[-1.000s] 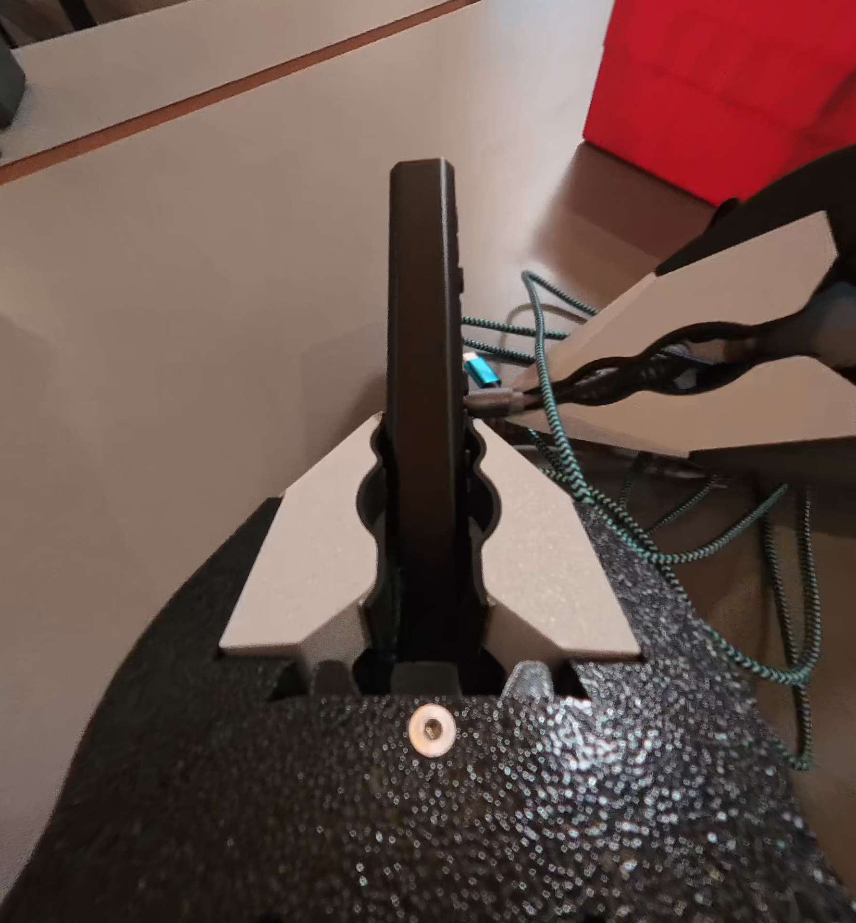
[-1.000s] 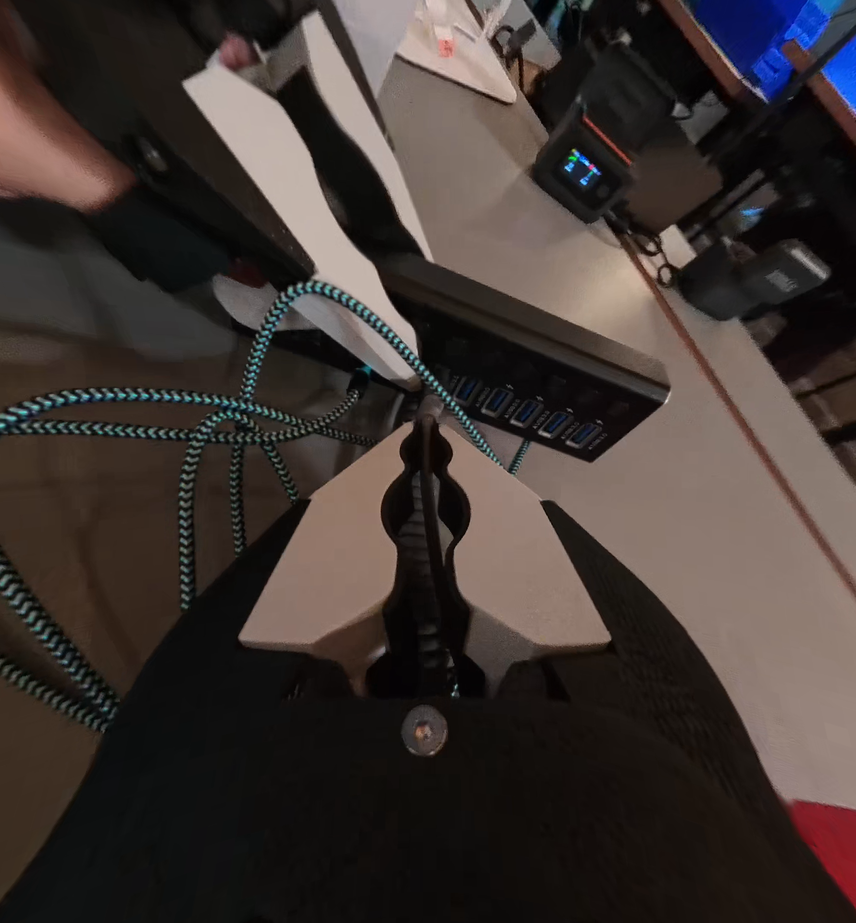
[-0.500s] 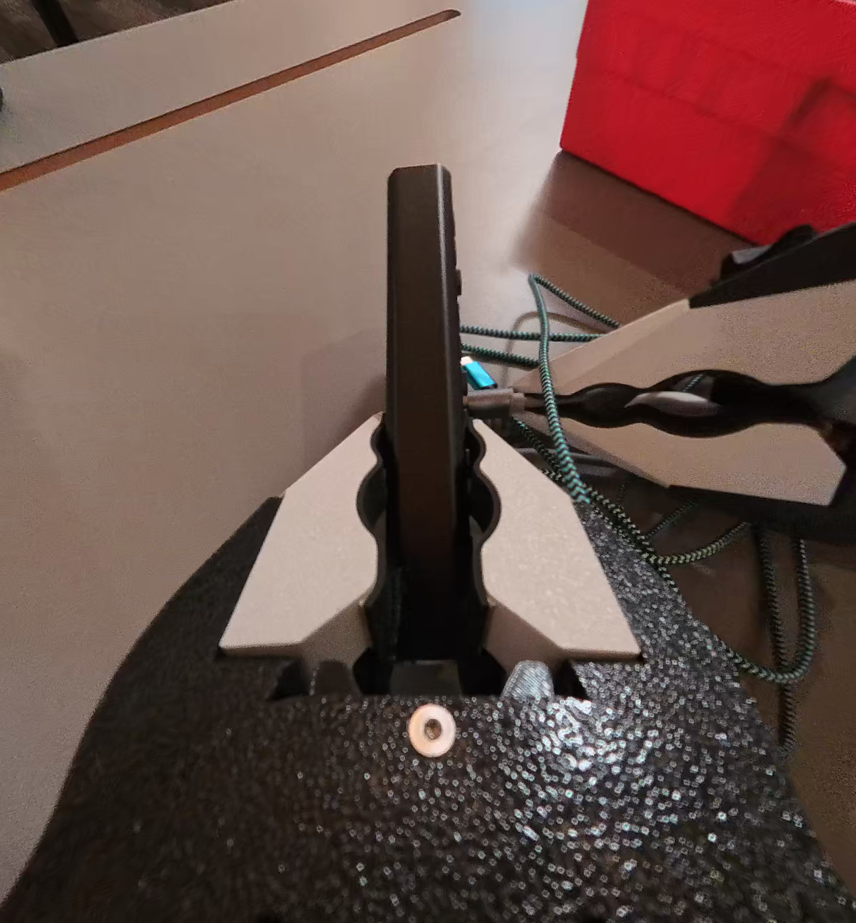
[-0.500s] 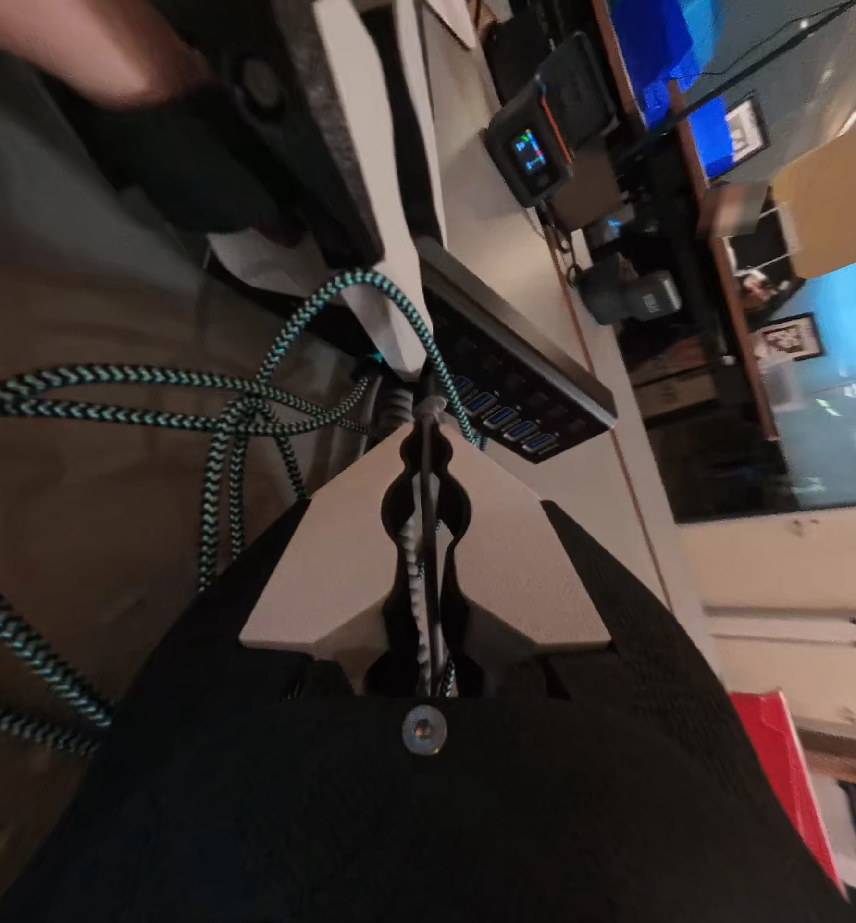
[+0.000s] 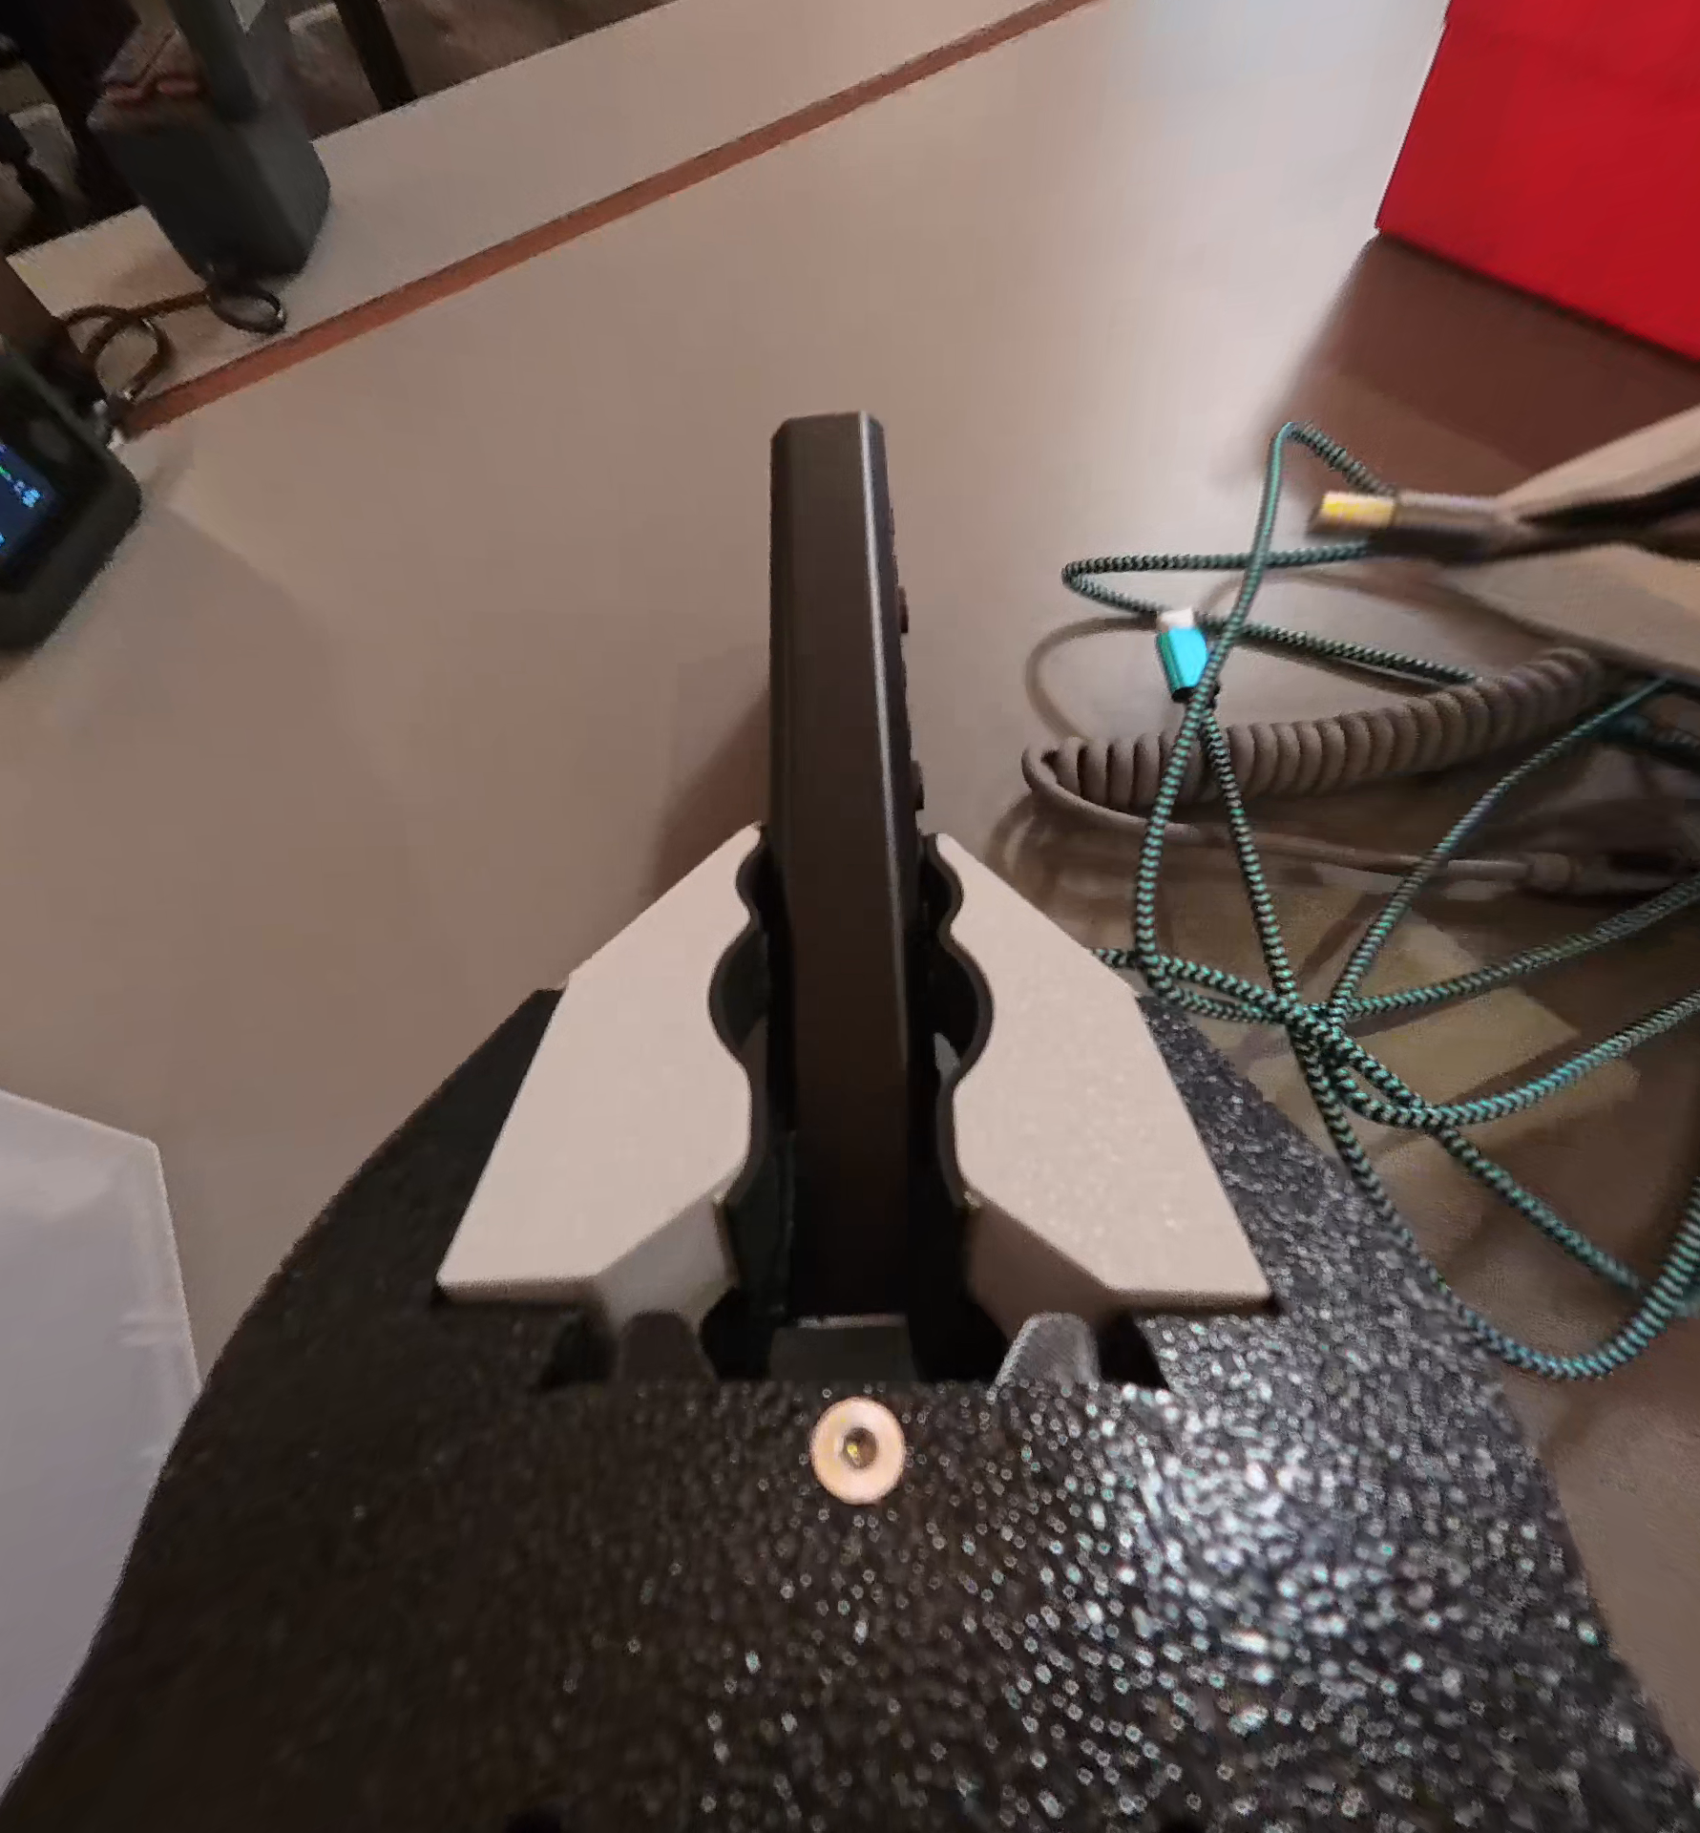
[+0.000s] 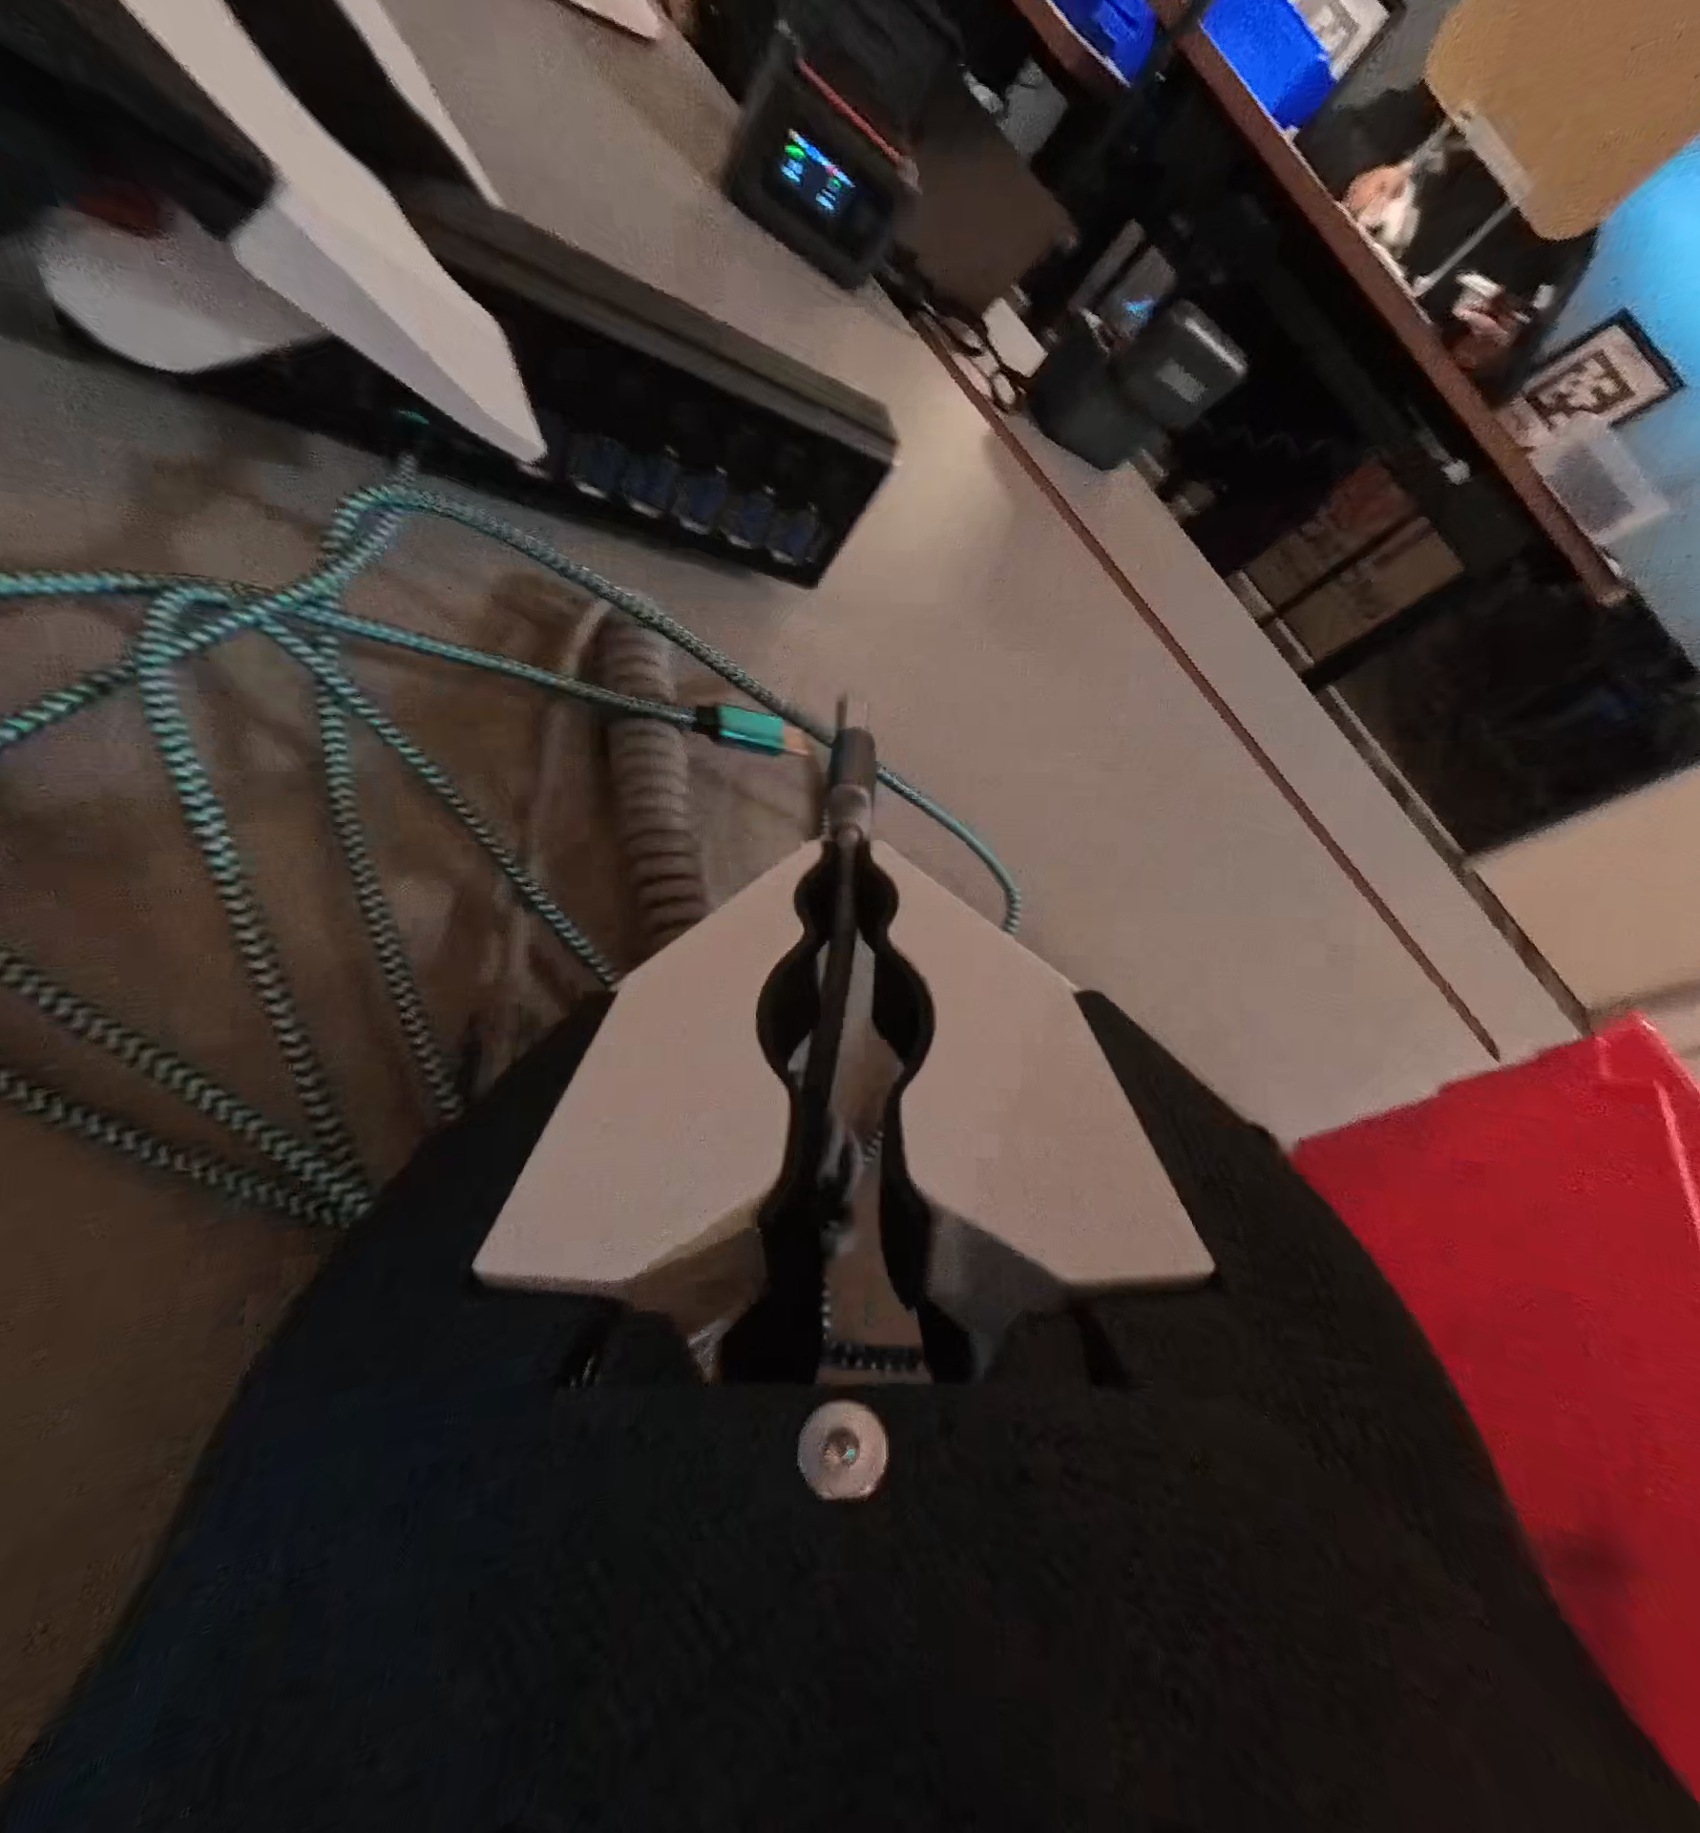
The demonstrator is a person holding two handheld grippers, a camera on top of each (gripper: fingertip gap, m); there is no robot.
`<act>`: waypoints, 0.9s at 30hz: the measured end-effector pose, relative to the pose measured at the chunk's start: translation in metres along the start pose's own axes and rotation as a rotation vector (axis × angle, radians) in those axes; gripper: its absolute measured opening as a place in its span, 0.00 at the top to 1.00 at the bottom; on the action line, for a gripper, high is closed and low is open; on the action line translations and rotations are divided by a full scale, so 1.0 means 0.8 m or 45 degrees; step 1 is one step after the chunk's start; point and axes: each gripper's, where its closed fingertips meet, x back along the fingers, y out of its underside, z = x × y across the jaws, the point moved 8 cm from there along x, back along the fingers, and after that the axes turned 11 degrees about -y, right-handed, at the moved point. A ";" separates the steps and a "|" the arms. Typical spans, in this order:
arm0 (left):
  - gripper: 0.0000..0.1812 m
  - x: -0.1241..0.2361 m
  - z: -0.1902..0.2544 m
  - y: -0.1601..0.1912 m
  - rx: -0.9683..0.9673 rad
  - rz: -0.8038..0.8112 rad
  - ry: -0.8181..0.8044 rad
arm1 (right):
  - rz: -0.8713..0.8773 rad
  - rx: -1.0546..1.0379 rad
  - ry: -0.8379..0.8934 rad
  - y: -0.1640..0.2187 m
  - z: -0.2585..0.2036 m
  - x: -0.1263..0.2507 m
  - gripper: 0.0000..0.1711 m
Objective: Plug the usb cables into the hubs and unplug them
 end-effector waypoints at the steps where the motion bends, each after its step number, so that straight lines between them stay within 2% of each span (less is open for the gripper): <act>1: 0.85 0.003 0.000 -0.003 0.012 0.040 0.007 | -0.006 -0.022 0.049 0.003 0.008 0.003 0.99; 3: 0.85 0.009 -0.003 -0.011 0.091 0.139 0.040 | 0.010 -0.073 0.036 0.004 0.017 0.009 0.99; 7: 0.86 0.015 -0.008 -0.017 0.182 0.228 0.080 | 0.008 -0.291 -0.211 -0.022 0.031 0.033 0.73; 11: 0.85 0.008 -0.008 -0.013 0.190 0.163 0.102 | 0.150 -0.284 -0.483 -0.078 0.009 0.040 0.74; 14: 0.85 0.007 -0.007 -0.013 0.182 0.159 0.107 | 0.120 -0.245 -0.605 -0.092 -0.017 -0.001 0.80; 16: 0.85 0.007 -0.007 -0.013 0.193 0.156 0.118 | 0.024 -0.232 -0.617 -0.091 -0.029 -0.034 0.79; 20: 0.86 0.006 -0.010 -0.012 0.221 0.133 0.122 | -0.030 -0.257 -0.594 -0.094 -0.041 -0.077 0.80; 27: 0.86 -0.002 -0.012 -0.009 0.236 0.054 0.108 | -0.005 -0.360 -0.606 -0.089 -0.041 -0.088 0.82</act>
